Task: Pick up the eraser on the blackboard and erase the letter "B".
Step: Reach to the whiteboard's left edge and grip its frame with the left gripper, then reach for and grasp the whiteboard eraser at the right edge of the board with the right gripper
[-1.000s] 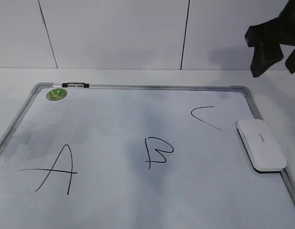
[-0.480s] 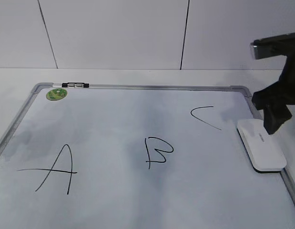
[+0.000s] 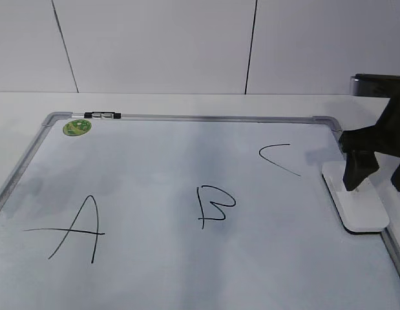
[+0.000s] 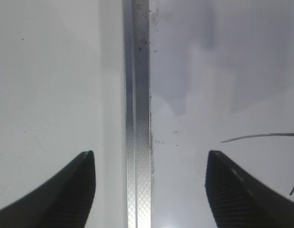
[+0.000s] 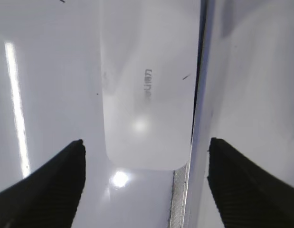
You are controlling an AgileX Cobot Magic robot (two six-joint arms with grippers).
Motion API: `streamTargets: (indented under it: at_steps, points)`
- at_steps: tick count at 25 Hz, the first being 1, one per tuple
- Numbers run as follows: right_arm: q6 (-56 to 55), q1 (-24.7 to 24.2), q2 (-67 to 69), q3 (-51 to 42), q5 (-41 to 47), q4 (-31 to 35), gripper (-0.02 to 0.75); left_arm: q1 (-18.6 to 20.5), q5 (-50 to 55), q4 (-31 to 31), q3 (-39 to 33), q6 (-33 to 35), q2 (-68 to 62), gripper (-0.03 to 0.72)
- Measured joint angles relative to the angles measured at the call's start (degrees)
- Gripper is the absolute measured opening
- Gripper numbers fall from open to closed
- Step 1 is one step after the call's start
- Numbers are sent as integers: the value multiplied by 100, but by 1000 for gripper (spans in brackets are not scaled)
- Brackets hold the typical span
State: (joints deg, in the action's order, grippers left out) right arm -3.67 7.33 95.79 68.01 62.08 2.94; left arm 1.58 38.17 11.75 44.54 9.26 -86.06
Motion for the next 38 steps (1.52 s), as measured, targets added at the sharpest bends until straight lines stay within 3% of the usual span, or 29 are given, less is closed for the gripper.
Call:
streamTargets:
  at_steps: [13,38]
  points:
    - [46,0,407,0,-563,-164,629,0,4,0,0,0,0,542]
    - [192,0,524,225,-675,-173,629,0,-729,0,0,0,-851,542]
